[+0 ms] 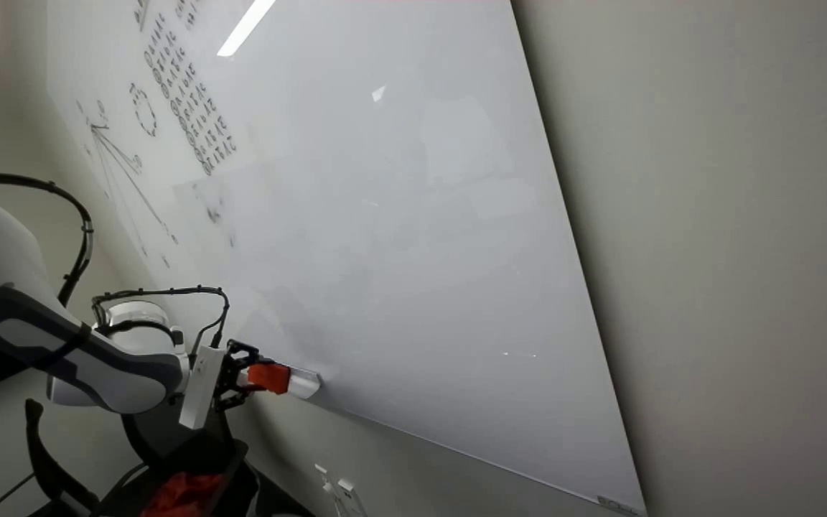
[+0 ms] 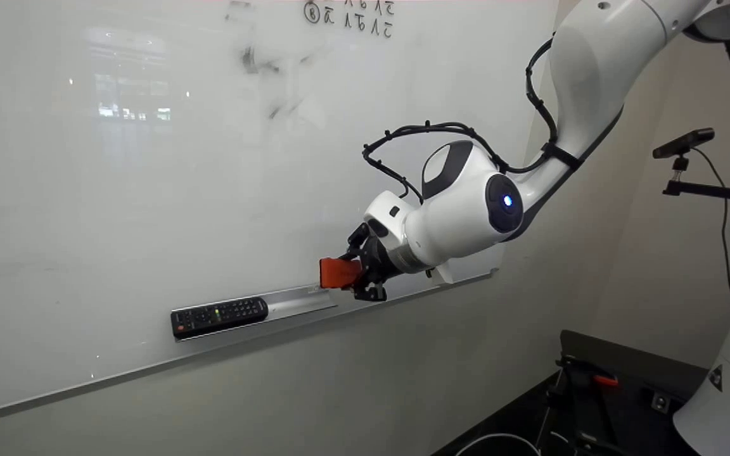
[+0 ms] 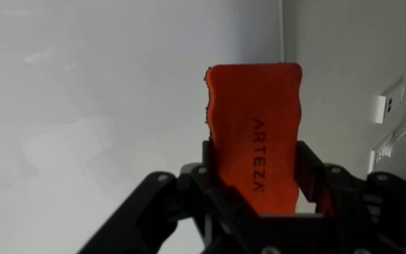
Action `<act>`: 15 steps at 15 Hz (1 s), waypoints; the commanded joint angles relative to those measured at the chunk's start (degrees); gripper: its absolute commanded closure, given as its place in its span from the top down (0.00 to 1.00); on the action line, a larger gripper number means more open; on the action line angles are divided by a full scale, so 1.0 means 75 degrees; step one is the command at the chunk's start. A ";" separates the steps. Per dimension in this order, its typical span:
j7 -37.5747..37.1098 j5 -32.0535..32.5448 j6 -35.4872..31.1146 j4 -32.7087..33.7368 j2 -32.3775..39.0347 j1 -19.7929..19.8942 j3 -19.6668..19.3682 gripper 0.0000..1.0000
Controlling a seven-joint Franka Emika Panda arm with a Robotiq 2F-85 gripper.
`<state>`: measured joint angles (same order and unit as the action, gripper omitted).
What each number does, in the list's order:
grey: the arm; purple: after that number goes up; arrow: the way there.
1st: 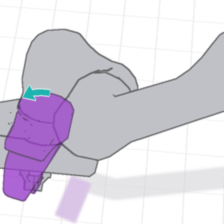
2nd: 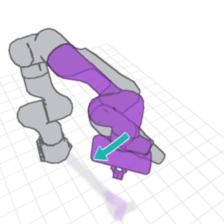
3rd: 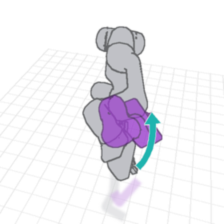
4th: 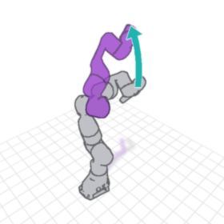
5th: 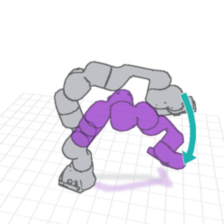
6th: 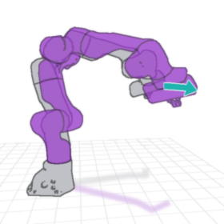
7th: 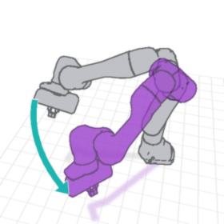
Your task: Use the whiteboard eraser to erase the scribble on the whiteboard
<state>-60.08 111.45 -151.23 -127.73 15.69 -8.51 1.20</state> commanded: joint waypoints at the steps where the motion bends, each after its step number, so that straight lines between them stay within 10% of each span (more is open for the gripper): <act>1: 0.0045 0.0016 0.0254 0.0046 0.0039 -0.0047 -0.0020 0.31; 15: 0.4473 -0.2982 0.0427 0.1767 0.1279 0.0426 0.0553 0.31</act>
<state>-32.67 92.82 -148.35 -117.84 22.89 -6.32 4.10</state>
